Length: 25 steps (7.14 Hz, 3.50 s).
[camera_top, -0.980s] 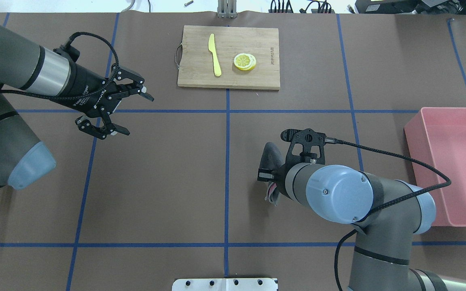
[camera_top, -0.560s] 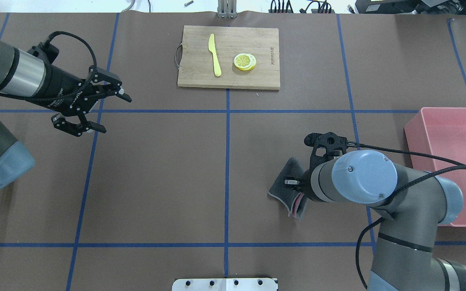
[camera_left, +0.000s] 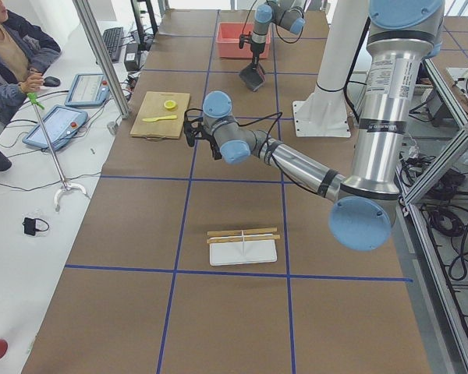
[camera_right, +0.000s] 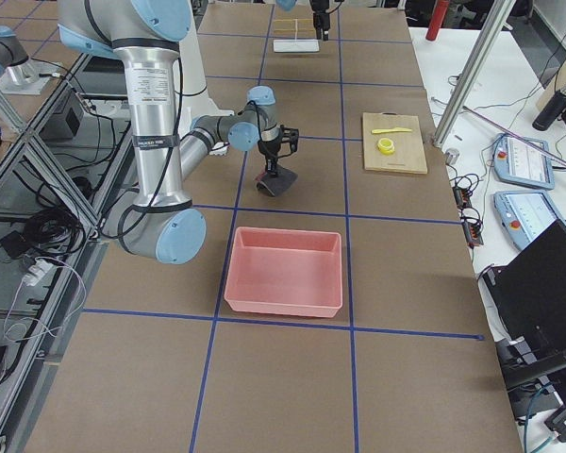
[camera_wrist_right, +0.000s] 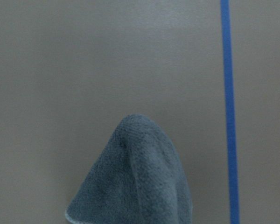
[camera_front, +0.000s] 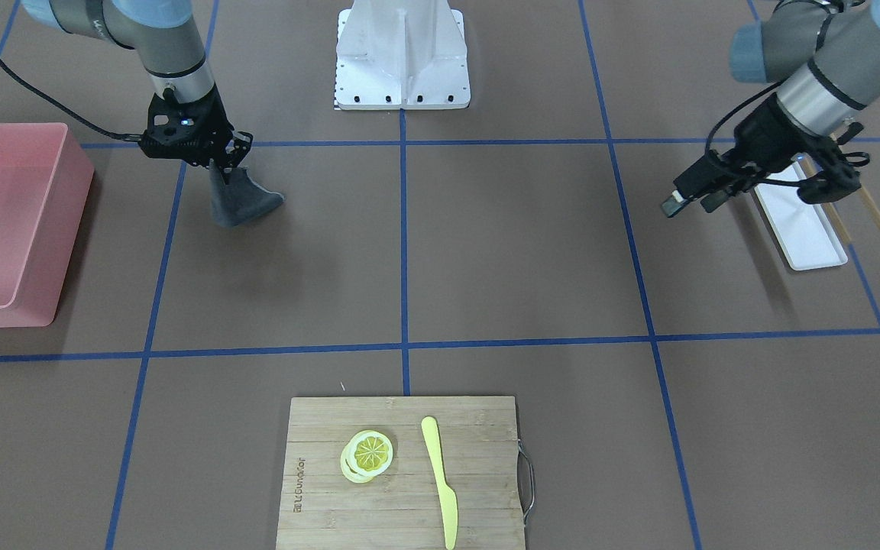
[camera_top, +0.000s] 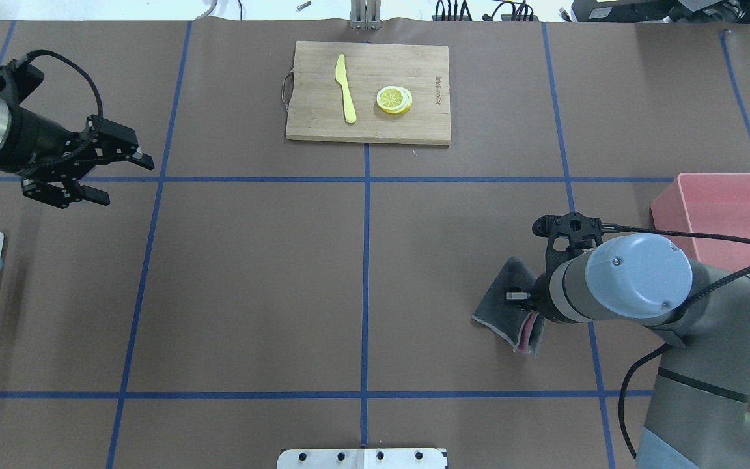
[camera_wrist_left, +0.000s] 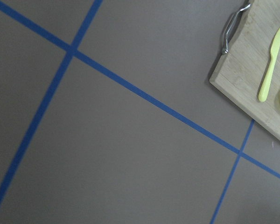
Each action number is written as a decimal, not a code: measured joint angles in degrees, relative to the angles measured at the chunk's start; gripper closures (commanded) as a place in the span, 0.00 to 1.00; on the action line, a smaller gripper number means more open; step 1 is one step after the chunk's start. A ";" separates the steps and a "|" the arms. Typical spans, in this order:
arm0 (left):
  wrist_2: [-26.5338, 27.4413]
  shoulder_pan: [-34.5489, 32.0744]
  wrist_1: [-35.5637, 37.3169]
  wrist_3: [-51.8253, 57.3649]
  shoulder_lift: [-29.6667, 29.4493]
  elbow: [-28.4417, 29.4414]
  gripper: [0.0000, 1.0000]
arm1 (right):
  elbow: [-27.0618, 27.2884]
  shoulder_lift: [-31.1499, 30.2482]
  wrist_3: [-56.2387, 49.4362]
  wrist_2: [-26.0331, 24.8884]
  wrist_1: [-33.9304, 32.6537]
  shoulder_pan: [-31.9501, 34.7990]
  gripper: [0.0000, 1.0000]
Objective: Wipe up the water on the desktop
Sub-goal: 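Wipe the cloth back and forth across the table with the right gripper, then carry the cloth over the pink bin with the right gripper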
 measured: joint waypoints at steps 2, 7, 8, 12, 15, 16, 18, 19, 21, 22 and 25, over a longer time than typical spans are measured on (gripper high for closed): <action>-0.09 -5.48 0.06 14.49 6.07 0.27 0.03 | 1.12 -2.10 -4.01 2.21 0.00 1.47 1.00; 0.23 -13.92 1.21 35.34 14.23 1.17 0.03 | -9.82 22.60 10.69 2.99 -4.62 -6.49 1.00; 1.35 -14.69 1.60 39.68 15.72 1.61 0.03 | -12.68 26.65 12.29 2.96 -4.98 -7.13 1.00; 5.86 -16.00 7.12 54.56 18.01 4.64 0.02 | -8.72 16.63 3.84 11.63 -5.45 1.17 1.00; 5.78 -16.08 9.17 56.24 18.23 5.94 0.02 | -5.62 3.46 -9.69 15.51 -5.26 8.88 1.00; 5.59 -16.09 9.59 56.22 18.38 5.77 0.02 | -5.47 2.28 -11.86 15.48 -5.17 9.79 1.00; 5.38 -16.11 9.81 55.95 18.52 5.46 0.02 | -6.19 6.49 -9.43 15.11 -5.53 6.82 1.00; 5.36 -16.12 9.82 55.90 18.52 5.45 0.02 | -8.04 11.75 -3.88 14.50 -5.77 3.57 1.00; 5.35 -16.07 9.84 55.87 18.42 5.55 0.02 | -15.33 25.55 6.48 11.91 -7.10 -1.89 1.00; 5.34 -16.04 9.88 55.87 18.37 5.55 0.02 | -19.74 31.47 9.43 11.12 -7.39 -3.05 1.00; 5.34 -16.04 9.93 55.87 18.10 5.63 0.02 | -18.37 28.70 8.12 12.24 -7.52 -1.10 1.00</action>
